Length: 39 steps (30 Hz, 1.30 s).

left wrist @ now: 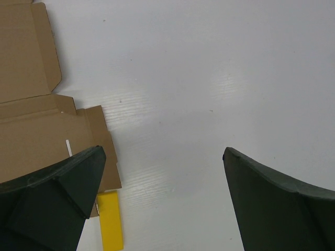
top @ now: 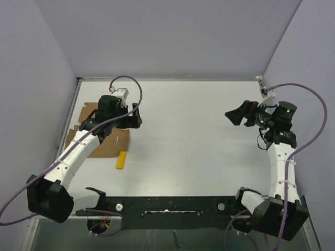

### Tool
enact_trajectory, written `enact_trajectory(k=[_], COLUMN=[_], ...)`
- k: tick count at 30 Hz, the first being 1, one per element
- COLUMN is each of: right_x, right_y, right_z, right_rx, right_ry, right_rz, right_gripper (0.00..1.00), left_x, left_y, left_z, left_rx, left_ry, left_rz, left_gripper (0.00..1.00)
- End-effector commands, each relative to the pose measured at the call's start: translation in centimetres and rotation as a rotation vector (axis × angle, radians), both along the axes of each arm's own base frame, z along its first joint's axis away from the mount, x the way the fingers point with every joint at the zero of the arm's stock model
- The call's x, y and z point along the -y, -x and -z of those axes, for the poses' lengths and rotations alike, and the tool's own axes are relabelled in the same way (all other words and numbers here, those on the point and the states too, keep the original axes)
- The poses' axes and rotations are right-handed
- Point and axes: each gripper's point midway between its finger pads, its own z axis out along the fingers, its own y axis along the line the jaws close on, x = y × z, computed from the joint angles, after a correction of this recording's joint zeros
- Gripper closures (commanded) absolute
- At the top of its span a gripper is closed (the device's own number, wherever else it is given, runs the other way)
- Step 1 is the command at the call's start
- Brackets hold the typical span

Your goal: Fold the paper box

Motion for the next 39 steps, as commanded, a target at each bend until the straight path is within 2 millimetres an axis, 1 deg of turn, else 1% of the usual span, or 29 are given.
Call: enact_trajectory(k=[1,5,9,12,16,23,28,32,34,37,39], right_x=[-1.8,-3.6,-4.8,-5.0,-4.9,-5.5,-5.6,-5.6,-5.7,-5.8,-5.8], right_y=[0.5,1.0,1.0,0.8,0.6,1.3,1.4,1.5,1.6,1.6,1.6], right_z=[-1.0,0.2,1.4,2.1,2.8,2.6,2.4,2.4,2.4,2.4,2.4], right_rx=[0.132,0.191,0.173,0.125,0.085,0.108,0.110,0.114,0.112,0.113,0.113], right_ry=[0.038,0.091,0.108,0.091,0.083,0.075,0.075,0.074,0.069,0.066,0.066], right_rz=[-0.115,-0.234,-0.304,-0.313,-0.307,-0.366,-0.374,-0.376,-0.381,-0.384,-0.384], right_gripper=[0.02,0.02,0.02,0.02,0.02,0.02,0.02,0.02,0.02,0.02,0.02], left_x=[-0.6,-1.0,-2.1,-2.7,-3.3,-4.9,-5.3,-6.8,-7.5,-8.0,-8.2], left_y=[-2.6,-4.0,-5.7,-6.8,-8.3,-11.0,-12.3,-13.2,-13.5,-13.7,-13.8], left_z=[-2.5,-1.7,-0.7,0.2,1.9,5.1,7.5,9.3,10.2,11.5,12.1], left_rx=[0.062,0.040,0.025,0.006,-0.031,-0.100,-0.159,-0.183,-0.207,-0.231,-0.243], left_ry=[-0.024,-0.079,-0.166,-0.224,-0.295,-0.444,-0.520,-0.592,-0.599,-0.590,-0.588], left_rz=[-0.051,-0.073,-0.115,-0.140,-0.159,-0.190,-0.189,-0.212,-0.221,-0.223,-0.224], left_gripper=[0.02,0.02,0.02,0.02,0.02,0.06,0.13,0.22,0.26,0.34,0.38])
